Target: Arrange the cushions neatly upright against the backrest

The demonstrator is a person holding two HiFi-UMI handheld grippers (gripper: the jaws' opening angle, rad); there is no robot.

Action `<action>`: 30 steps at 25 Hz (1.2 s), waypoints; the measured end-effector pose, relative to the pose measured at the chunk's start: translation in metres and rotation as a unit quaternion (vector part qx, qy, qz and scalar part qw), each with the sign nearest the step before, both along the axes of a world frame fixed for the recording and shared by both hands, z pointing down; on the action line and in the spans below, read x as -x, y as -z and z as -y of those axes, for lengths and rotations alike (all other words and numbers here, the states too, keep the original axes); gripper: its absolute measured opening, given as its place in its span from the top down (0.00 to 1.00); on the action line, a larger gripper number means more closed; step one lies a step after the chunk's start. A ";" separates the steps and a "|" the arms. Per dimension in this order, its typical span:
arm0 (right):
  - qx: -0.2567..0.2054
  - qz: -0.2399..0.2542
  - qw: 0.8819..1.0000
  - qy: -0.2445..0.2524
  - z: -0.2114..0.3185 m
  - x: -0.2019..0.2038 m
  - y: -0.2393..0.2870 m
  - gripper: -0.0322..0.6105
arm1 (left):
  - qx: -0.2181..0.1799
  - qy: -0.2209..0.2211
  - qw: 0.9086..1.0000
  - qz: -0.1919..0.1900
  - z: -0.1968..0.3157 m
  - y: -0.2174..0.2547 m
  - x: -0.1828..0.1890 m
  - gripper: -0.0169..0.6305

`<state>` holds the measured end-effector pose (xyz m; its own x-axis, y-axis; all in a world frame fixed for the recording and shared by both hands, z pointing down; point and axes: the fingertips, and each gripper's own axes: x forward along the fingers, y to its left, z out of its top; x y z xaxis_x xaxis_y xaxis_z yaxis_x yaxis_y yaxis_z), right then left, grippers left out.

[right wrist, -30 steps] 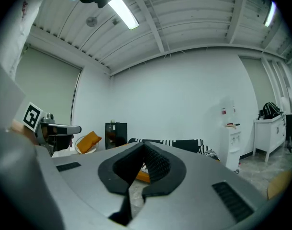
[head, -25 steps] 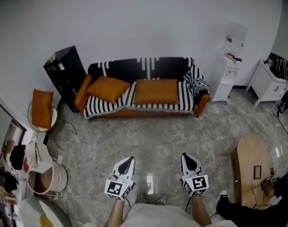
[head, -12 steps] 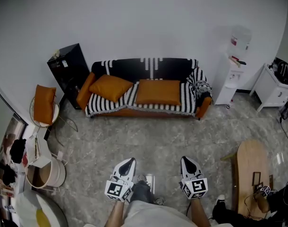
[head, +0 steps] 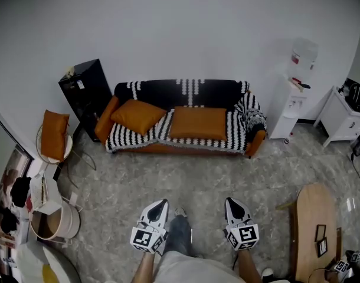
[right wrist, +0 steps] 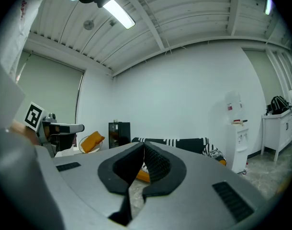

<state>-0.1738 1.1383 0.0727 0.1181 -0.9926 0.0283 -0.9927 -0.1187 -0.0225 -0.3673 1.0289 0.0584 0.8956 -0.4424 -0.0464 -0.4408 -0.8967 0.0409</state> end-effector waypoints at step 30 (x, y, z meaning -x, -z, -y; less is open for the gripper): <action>0.037 -0.015 0.999 -0.007 0.392 -0.151 0.011 0.90 | 0.024 -0.070 0.997 -0.007 0.368 0.001 -0.194 0.93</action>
